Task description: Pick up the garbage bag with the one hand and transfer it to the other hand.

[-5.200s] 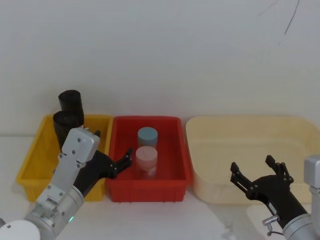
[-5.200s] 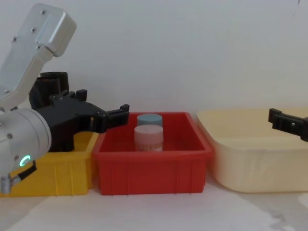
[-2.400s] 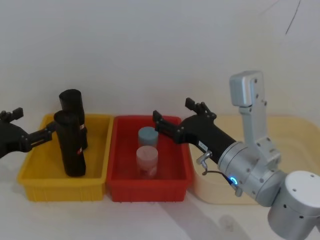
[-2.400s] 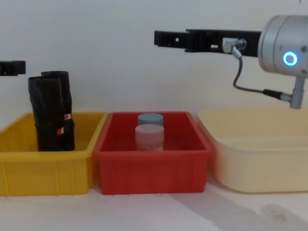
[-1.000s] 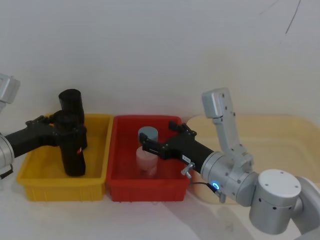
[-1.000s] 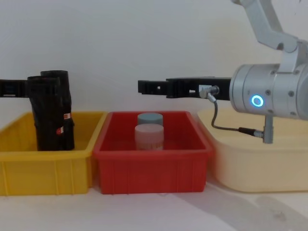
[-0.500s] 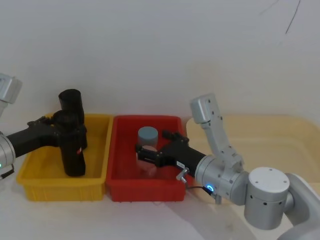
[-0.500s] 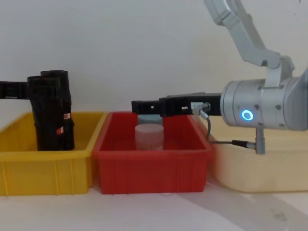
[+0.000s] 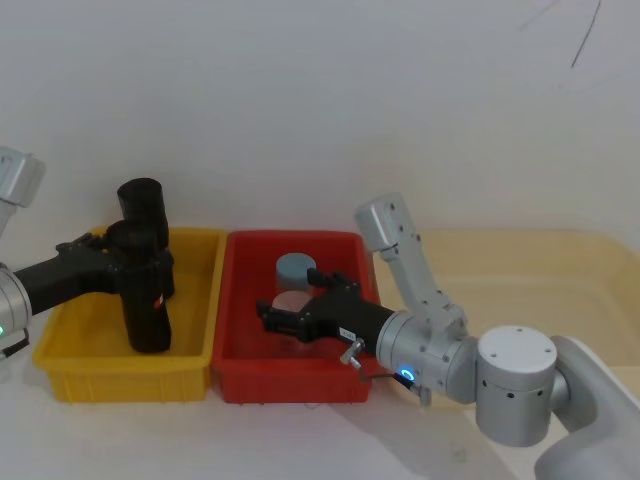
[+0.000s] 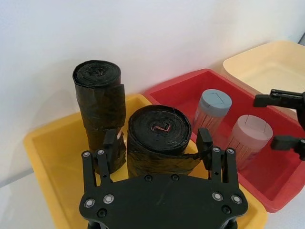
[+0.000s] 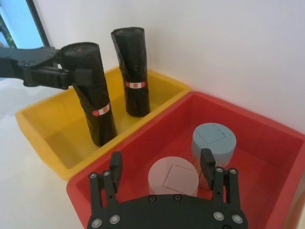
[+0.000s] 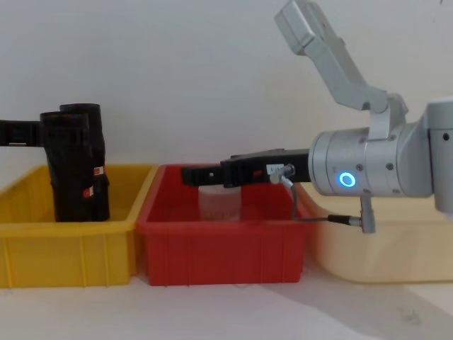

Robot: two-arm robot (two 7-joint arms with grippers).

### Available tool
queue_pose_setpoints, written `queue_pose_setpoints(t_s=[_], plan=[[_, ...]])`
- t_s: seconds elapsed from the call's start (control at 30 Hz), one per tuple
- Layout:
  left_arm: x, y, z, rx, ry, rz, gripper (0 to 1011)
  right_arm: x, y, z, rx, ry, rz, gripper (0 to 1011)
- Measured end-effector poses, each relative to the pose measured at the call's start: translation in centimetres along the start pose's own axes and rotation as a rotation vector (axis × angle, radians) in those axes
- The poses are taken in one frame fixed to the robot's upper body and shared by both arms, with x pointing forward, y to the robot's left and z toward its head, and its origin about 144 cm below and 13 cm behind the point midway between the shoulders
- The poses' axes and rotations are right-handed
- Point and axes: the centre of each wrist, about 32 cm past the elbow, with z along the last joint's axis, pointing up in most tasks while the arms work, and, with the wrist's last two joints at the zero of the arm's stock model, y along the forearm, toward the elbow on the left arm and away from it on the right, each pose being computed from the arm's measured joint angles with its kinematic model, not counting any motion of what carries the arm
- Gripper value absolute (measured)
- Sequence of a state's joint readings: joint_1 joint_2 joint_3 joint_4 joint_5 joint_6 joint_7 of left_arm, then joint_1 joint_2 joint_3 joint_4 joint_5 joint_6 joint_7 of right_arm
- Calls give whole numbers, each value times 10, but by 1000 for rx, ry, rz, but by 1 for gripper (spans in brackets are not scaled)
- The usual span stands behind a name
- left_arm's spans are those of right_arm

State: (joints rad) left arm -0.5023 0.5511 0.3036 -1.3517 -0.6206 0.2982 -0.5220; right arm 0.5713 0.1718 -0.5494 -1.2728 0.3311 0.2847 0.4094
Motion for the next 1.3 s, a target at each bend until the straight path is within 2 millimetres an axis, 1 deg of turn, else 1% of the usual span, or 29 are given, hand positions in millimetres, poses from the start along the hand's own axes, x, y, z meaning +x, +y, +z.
queue_pose_setpoints(t_s=[0.27, 0.63, 1.3], plan=[[0, 0, 0, 1, 0, -1, 1002, 4, 8, -3, -31, -7, 22, 1004], [0, 0, 0, 1, 0, -2, 1002, 9, 13, -8, -47, -11, 21, 1004], [0, 0, 0, 1, 0, -1, 1002, 16, 13, -11, -59, 2, 12, 1004]])
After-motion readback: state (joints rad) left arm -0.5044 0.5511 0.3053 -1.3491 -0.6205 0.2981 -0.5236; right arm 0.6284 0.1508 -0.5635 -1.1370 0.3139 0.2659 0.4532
